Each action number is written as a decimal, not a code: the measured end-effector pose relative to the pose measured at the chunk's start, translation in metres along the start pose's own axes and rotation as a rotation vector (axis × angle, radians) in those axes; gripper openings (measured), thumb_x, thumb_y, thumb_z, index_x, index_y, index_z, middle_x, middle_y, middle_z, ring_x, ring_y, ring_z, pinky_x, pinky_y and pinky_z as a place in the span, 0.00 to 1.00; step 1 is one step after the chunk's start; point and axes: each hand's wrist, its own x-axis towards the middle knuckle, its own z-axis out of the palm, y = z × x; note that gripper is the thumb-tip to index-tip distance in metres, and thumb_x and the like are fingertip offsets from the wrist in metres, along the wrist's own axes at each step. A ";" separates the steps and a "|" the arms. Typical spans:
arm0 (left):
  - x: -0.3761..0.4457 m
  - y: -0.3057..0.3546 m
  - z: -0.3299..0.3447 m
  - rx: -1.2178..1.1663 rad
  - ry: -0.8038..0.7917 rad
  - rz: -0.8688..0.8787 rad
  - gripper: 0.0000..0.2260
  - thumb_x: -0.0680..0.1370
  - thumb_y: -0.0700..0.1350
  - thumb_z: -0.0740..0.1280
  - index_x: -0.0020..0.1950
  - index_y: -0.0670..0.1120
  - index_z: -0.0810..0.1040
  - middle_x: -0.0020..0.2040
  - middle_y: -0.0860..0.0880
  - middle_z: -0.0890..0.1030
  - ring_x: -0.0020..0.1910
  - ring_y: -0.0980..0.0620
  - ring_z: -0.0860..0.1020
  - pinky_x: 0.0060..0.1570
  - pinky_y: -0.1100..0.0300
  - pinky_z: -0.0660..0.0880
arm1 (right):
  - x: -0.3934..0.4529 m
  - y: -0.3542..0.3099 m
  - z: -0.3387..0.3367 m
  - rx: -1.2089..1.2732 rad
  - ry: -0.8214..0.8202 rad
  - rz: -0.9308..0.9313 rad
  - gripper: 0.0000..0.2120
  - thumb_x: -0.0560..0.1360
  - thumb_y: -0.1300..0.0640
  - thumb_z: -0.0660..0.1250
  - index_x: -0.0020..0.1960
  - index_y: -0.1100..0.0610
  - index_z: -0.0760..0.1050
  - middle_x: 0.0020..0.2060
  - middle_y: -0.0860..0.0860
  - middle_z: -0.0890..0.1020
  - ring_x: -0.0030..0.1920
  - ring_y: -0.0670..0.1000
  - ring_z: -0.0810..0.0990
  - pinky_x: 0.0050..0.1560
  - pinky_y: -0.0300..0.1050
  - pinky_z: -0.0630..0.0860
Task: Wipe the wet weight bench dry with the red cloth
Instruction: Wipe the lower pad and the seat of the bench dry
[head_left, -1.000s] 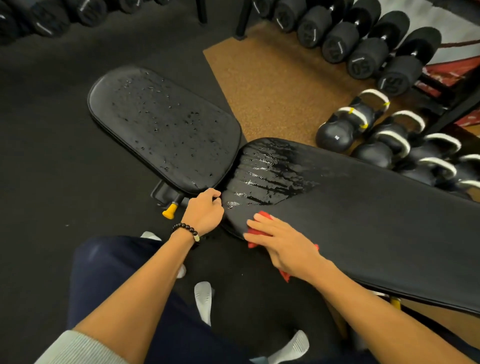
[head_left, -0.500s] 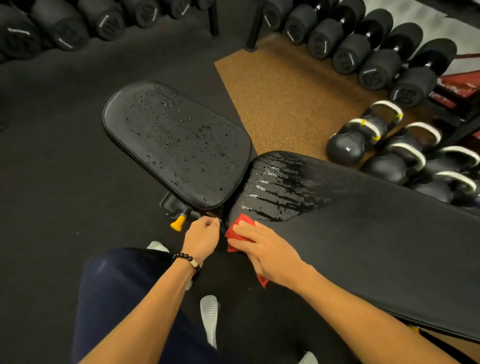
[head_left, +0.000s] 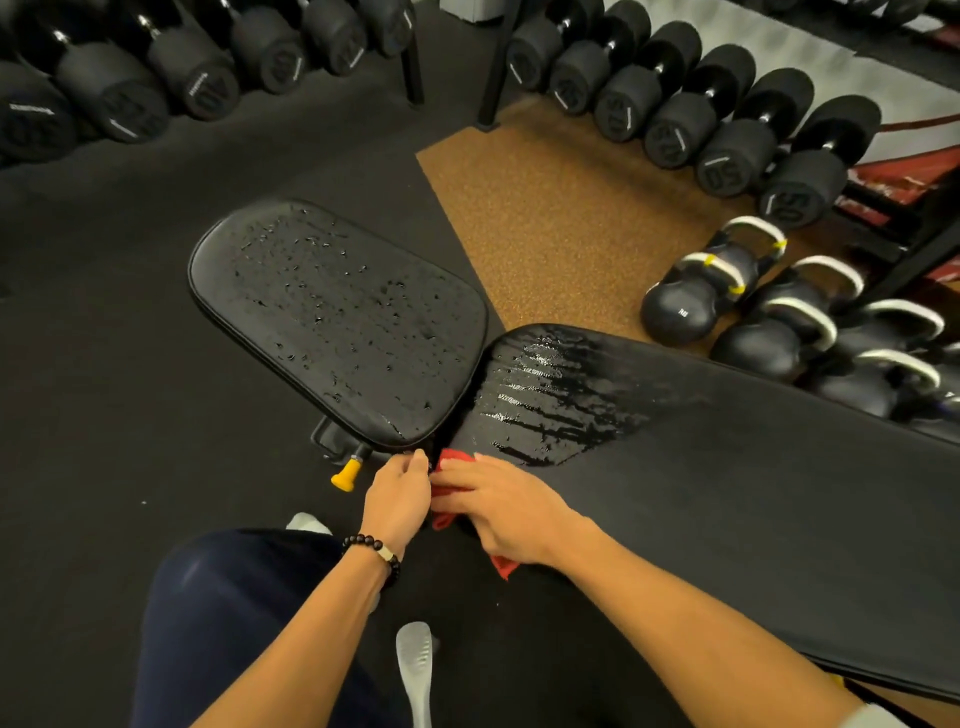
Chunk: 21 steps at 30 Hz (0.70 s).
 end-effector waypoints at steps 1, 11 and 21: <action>-0.001 0.001 0.000 0.019 0.014 -0.004 0.16 0.83 0.56 0.56 0.61 0.49 0.77 0.59 0.45 0.80 0.58 0.45 0.78 0.61 0.44 0.75 | 0.011 0.002 0.000 -0.006 -0.013 0.025 0.24 0.73 0.62 0.63 0.68 0.50 0.76 0.71 0.48 0.72 0.74 0.50 0.65 0.75 0.57 0.59; -0.002 0.009 -0.010 0.039 -0.089 -0.007 0.21 0.83 0.58 0.55 0.70 0.48 0.70 0.64 0.49 0.76 0.63 0.48 0.75 0.66 0.44 0.71 | -0.021 -0.018 0.004 -0.086 0.114 0.181 0.32 0.71 0.61 0.64 0.75 0.50 0.67 0.75 0.49 0.68 0.77 0.52 0.61 0.76 0.51 0.56; -0.011 0.038 0.020 0.060 -0.108 -0.048 0.37 0.77 0.71 0.48 0.70 0.44 0.72 0.68 0.44 0.75 0.66 0.42 0.73 0.66 0.42 0.71 | -0.036 0.009 0.000 -0.194 0.201 0.434 0.30 0.71 0.58 0.58 0.73 0.49 0.71 0.73 0.49 0.71 0.76 0.53 0.65 0.74 0.54 0.64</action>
